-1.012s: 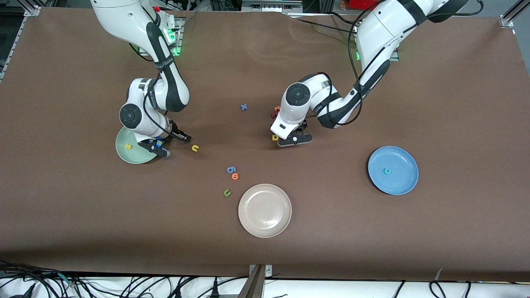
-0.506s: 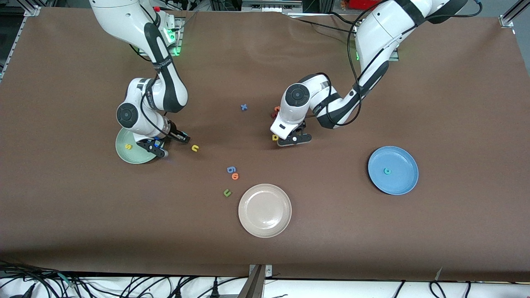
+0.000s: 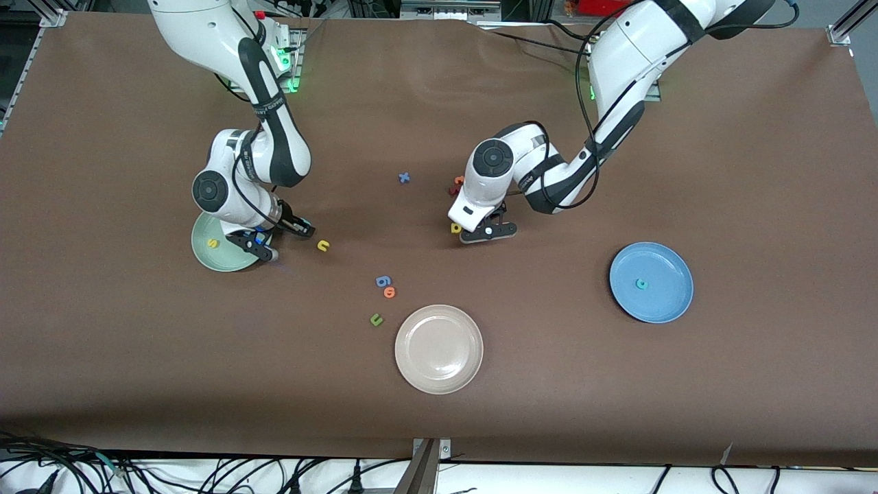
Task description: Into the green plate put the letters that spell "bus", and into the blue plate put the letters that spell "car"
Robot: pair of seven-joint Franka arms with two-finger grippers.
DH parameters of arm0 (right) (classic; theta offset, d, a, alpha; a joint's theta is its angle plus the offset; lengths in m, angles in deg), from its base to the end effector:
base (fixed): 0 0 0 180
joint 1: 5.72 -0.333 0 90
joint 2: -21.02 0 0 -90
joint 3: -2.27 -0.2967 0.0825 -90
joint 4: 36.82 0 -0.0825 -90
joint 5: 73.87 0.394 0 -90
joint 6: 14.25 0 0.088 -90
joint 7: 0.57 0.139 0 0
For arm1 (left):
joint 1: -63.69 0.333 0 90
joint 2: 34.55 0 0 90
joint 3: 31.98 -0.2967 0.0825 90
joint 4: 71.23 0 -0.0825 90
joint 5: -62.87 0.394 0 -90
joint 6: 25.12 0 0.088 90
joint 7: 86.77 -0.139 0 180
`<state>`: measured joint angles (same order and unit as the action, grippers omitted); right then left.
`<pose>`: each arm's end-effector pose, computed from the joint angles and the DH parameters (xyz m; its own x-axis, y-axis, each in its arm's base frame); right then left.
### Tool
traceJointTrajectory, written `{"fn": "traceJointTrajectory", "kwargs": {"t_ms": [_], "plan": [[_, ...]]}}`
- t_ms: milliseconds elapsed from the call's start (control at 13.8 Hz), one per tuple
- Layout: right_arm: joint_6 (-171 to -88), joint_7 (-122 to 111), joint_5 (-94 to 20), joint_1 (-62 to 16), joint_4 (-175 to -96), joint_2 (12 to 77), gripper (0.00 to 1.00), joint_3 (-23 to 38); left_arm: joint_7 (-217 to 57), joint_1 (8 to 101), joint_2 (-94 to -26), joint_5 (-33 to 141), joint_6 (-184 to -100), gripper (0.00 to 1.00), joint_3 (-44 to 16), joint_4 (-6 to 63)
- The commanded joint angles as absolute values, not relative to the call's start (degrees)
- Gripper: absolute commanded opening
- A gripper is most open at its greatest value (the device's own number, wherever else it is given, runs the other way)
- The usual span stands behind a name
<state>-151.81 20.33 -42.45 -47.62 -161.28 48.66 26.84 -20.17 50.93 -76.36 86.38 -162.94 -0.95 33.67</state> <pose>0.5086 0.1542 0.1145 0.8684 -0.4495 -0.2094 -0.4631 -0.8861 -0.0182 0.4649 -0.4308 0.1221 0.9779 0.1922 -0.0825 0.1949 -0.9804 0.0268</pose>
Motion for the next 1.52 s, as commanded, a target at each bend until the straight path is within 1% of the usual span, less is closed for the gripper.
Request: {"fn": "traceJointTrajectory", "kwargs": {"t_ms": [0,72,289,362,506,723,940,1012,1085,1302,1446], "plan": [[-152.9,18.6,-40.4,-47.4,-162.8,47.8,0.41,26.2,-19.4,50.9,-76.1,88.2,-159.6,0.12,-1.2,31.5],[-152.8,18.6,-40.4,-47.4,-162.8,47.8,0.36,26.2,-19.5,51.1,-75.9,88.2,-158.7,0.12,-1.2,31.3],[-152.7,18.6,-40.4,-47.4,-162.7,47.8,0.17,26.3,-24.6,55.1,-74.1,87.3,-154.4,0.11,-0.9,30.4],[-152.7,18.6,-40.4,-47.4,-162.6,47.8,0.16,26.3,-27.0,56.6,-73.8,86.8,-151.3,0.11,-0.7,29.3],[-152.6,18.6,-40.4,-47.4,-162.6,47.8,0.09,26.3,-35.6,60.2,-73.8,84.8,-145.0,0.10,-0.1,26.3],[-152.6,18.6,-40.4,-47.4,-162.6,47.8,0.09,26.3,-49.6,65.2,-72.9,82.7,-137.5,0.10,-0.1,22.5],[-152.4,18.8,-40.4,-47.5,-161.7,47.4,0.09,26.4,-63.4,70.6,-71.7,82.7,-135.2,0.10,-0.1,21.9],[-150.7,18.9,-40.5,-47.5,-160.8,47.0,0.09,26.5,-67.8,72.3,-71.7,82.8,-134.7,0.10,-0.1,21.9],[-147.2,18.9,-40.5,-47.4,-159.3,46.8,0.09,27.0,-72.7,74.0,-71.7,82.9,-134.5,0.10,-0.2,21.9],[-136.5,18.7,-41.1,-47.5,-153.8,46.4,0.09,31.5,-85.9,77.6,-71.7,83.8,-133.9,0.10,-0.7,22.0],[-132.9,17.0,-42.5,-47.5,-151.3,46.6,0.09,34.7,-93.5,78.6,-71.8,85.8,-133.8,0.09,-2.0,22.0]]}}
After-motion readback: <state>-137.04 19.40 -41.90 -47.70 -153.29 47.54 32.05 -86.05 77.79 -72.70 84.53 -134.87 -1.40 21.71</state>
